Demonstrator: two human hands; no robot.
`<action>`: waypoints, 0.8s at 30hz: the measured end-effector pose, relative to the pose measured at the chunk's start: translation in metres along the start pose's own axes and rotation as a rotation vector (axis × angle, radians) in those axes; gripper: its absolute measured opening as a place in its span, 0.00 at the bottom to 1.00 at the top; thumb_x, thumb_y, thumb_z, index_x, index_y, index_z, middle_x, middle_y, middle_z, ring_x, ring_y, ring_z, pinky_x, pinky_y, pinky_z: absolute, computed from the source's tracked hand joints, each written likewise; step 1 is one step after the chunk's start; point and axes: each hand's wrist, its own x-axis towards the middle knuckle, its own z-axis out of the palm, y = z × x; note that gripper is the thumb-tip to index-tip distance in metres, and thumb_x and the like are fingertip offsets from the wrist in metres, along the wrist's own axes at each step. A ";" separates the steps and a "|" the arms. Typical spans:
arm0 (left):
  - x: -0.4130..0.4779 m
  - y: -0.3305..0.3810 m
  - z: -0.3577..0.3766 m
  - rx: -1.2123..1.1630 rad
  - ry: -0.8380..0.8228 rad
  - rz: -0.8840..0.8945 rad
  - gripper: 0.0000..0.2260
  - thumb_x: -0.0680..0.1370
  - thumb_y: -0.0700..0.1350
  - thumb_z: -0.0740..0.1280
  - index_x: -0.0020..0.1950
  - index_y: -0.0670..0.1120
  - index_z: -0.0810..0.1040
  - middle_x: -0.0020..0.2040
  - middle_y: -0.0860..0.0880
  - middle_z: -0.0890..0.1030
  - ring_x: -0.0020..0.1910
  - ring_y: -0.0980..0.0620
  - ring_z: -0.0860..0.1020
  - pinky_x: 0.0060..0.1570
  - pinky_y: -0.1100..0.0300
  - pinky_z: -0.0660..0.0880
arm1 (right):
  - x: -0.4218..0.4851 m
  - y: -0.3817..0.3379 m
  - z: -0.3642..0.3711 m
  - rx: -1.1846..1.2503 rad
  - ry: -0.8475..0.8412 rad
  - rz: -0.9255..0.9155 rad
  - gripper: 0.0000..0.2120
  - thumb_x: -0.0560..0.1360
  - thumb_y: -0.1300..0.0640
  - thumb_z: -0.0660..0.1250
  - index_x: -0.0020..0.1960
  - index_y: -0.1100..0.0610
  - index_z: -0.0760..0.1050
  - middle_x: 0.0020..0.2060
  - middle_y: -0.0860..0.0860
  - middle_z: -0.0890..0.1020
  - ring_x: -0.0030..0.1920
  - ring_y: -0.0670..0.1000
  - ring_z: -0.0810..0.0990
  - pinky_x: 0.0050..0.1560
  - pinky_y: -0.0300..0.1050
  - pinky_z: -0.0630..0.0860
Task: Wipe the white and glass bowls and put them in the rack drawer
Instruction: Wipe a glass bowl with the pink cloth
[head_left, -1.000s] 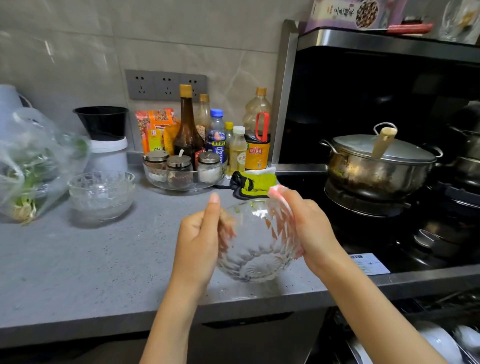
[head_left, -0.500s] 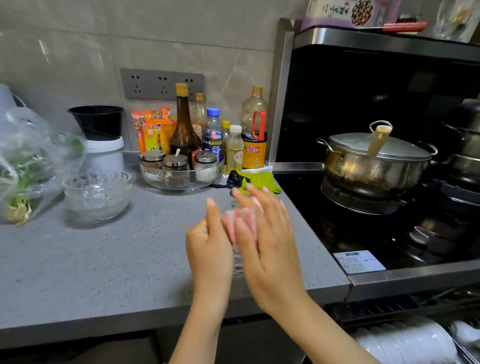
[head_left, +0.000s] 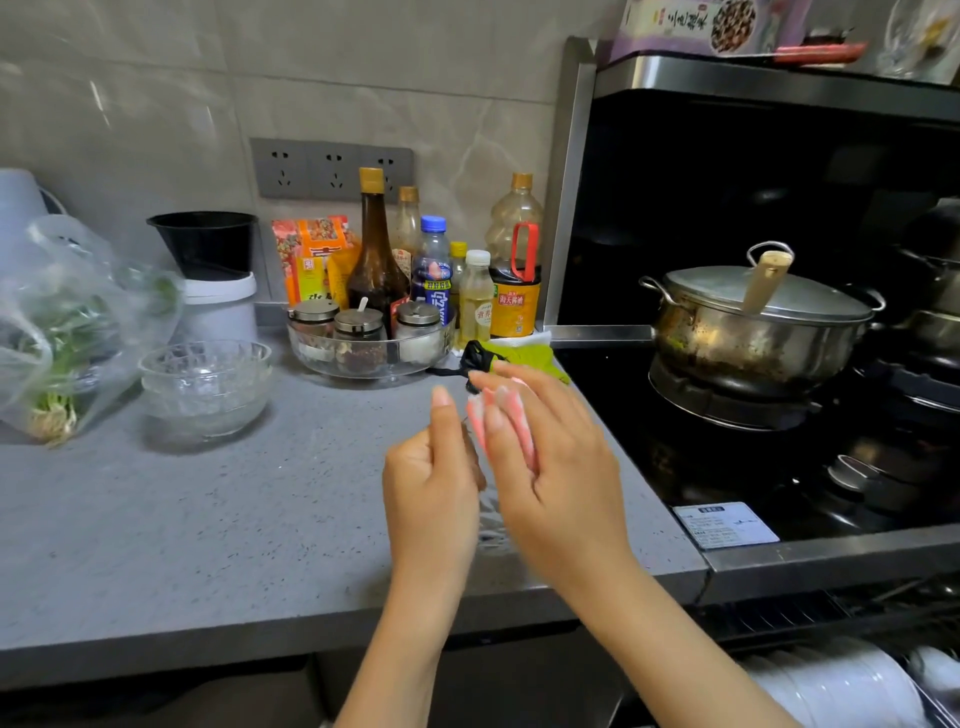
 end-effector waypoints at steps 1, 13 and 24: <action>-0.001 0.002 0.000 -0.006 -0.014 -0.001 0.30 0.77 0.61 0.55 0.25 0.39 0.70 0.22 0.41 0.69 0.24 0.53 0.68 0.27 0.62 0.65 | 0.003 0.000 -0.002 0.014 0.001 -0.001 0.18 0.79 0.46 0.54 0.55 0.52 0.79 0.51 0.44 0.80 0.55 0.44 0.77 0.53 0.45 0.74; 0.008 -0.002 -0.025 -0.268 -0.056 -0.192 0.32 0.75 0.58 0.62 0.47 0.24 0.74 0.46 0.25 0.77 0.44 0.37 0.77 0.53 0.41 0.75 | 0.010 0.014 -0.022 0.689 -0.176 0.715 0.37 0.68 0.36 0.65 0.43 0.74 0.77 0.35 0.64 0.79 0.38 0.57 0.80 0.43 0.36 0.76; 0.011 0.016 -0.018 0.372 -0.257 0.323 0.31 0.78 0.66 0.55 0.23 0.46 0.70 0.19 0.51 0.68 0.20 0.56 0.66 0.25 0.62 0.63 | 0.026 0.001 -0.028 0.410 -0.274 0.340 0.30 0.78 0.45 0.60 0.25 0.64 0.59 0.23 0.62 0.61 0.25 0.61 0.59 0.29 0.55 0.63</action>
